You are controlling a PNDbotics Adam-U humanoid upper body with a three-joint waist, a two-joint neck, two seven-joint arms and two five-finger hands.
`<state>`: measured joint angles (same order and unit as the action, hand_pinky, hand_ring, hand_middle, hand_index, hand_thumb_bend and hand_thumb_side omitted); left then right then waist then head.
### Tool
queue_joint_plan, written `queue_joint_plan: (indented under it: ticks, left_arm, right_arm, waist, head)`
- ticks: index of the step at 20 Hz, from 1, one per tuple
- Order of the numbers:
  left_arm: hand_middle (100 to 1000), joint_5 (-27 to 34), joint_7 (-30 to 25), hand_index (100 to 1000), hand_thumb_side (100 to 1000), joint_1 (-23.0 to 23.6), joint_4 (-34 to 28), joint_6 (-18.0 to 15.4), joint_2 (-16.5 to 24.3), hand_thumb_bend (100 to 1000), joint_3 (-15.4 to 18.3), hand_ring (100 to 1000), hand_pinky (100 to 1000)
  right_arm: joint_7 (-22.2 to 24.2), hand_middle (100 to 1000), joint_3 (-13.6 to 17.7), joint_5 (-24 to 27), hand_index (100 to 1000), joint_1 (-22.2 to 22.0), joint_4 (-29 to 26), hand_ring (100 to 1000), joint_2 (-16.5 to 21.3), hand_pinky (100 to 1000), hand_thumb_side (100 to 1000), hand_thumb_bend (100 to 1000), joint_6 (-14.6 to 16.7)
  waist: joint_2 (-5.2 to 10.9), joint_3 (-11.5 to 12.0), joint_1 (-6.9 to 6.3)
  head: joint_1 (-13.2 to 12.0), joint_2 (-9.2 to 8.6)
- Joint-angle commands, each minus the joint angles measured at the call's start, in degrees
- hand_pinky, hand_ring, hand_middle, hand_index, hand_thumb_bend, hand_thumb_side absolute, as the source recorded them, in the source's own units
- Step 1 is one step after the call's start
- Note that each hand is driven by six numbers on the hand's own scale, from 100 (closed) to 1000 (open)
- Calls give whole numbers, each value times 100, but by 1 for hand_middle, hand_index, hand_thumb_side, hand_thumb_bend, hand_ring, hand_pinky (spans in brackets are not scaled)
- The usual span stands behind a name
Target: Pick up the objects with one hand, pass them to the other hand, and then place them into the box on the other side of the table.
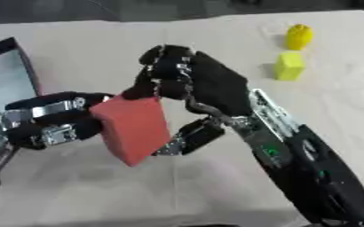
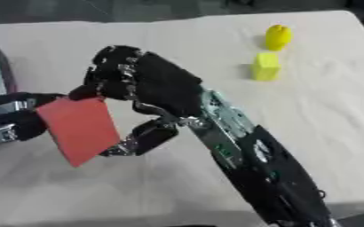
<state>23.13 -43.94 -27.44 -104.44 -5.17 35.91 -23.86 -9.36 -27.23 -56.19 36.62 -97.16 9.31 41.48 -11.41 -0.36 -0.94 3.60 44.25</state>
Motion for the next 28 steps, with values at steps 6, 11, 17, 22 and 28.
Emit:
queue_joint_plan:
  ticks: [6,11,17,22,28]
  left_arm:
    - [842,254,-154,1000,834,-338,-93,18,-65,151,-189,927,1000]
    - [849,554,-507,1000,823,-350,-192,-19,-89,157,-202,934,1000]
    - [847,995,-794,1000,802,-372,-420,74,-107,148,-260,930,1000]
    - [809,1324,-803,1000,793,-408,-602,374,-92,128,-303,903,1000]
    - [720,1601,-803,1000,755,-440,-611,739,-74,100,-315,826,1000]
  right_arm:
    - [72,559,-152,-28,545,74,-43,546,-81,661,431,345,-39]
    - [68,558,-177,31,544,69,-38,545,-57,667,433,340,-27]
    - [68,558,-176,27,546,54,-2,549,-33,671,418,320,-8]
    - [15,560,-173,-117,547,54,65,555,-47,666,416,313,16]
    - [-90,565,-211,-411,549,90,138,561,-52,661,421,306,122]
  waist:
    - [91,-21,-22]
    - [83,-23,-22]
    - [83,-29,-18]
    - [86,-29,-24]
    - [85,-33,-48]
  head:
    - [-12,-13]
    - [6,-13]
    - [29,-13]
    - [47,-13]
    - [88,-13]
